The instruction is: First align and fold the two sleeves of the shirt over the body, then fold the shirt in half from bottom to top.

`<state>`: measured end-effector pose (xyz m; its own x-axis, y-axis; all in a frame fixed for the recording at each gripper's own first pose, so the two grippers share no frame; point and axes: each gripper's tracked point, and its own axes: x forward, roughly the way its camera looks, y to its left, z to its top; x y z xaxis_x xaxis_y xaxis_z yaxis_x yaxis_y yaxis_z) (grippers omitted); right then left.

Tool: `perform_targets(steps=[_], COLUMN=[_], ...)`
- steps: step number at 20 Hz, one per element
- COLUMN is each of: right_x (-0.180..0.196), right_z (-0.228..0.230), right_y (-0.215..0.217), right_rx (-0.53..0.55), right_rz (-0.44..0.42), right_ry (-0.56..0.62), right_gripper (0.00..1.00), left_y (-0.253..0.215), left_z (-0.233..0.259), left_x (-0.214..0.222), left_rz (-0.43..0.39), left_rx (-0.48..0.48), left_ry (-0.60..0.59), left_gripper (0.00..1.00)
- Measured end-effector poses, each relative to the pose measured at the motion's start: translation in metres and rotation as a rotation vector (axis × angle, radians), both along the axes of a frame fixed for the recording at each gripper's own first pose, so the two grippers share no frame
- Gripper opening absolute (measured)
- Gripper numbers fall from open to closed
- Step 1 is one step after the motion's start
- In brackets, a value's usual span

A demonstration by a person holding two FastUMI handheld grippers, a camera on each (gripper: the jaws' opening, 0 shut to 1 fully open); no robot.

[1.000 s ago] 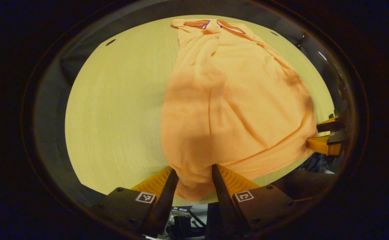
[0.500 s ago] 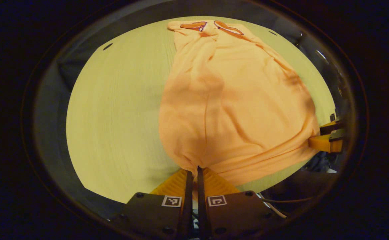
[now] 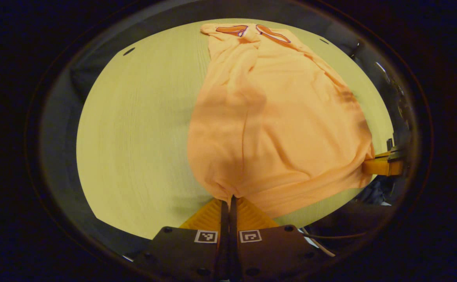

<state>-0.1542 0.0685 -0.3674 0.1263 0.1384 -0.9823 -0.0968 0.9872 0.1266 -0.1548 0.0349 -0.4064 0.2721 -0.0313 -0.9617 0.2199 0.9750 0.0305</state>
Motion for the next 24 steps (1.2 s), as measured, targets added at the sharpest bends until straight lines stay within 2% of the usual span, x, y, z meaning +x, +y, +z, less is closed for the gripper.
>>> perform_targets(steps=[5, 9, 13, 20, 24], right_x=[0.009, 0.050, 0.118, 0.247, 0.301], right_z=[0.011, 0.044, 0.082, 0.156, 0.199], right_y=[0.005, 0.010, 0.015, 0.022, 0.014], right_rx=[0.029, 0.050, 0.065, 0.080, 0.088], right_rz=[-0.031, -0.034, -0.034, -0.025, -0.036], right_ry=[-0.010, -0.090, -0.207, -0.398, -0.486], right_gripper=[0.04, 0.04, 0.04, 0.04, 0.04], left_y=[-0.005, -0.003, -0.004, -0.011, -0.011], left_z=[0.015, 0.040, 0.069, 0.131, 0.170], left_x=[0.021, 0.063, 0.120, 0.247, 0.319], left_rz=[0.032, 0.044, 0.052, 0.035, 0.045], left_rx=[-0.038, -0.044, -0.063, -0.080, -0.103], left_ry=[-0.039, -0.090, -0.156, -0.308, -0.396], left_gripper=[0.06, 0.06, 0.06, 0.06, 0.06])
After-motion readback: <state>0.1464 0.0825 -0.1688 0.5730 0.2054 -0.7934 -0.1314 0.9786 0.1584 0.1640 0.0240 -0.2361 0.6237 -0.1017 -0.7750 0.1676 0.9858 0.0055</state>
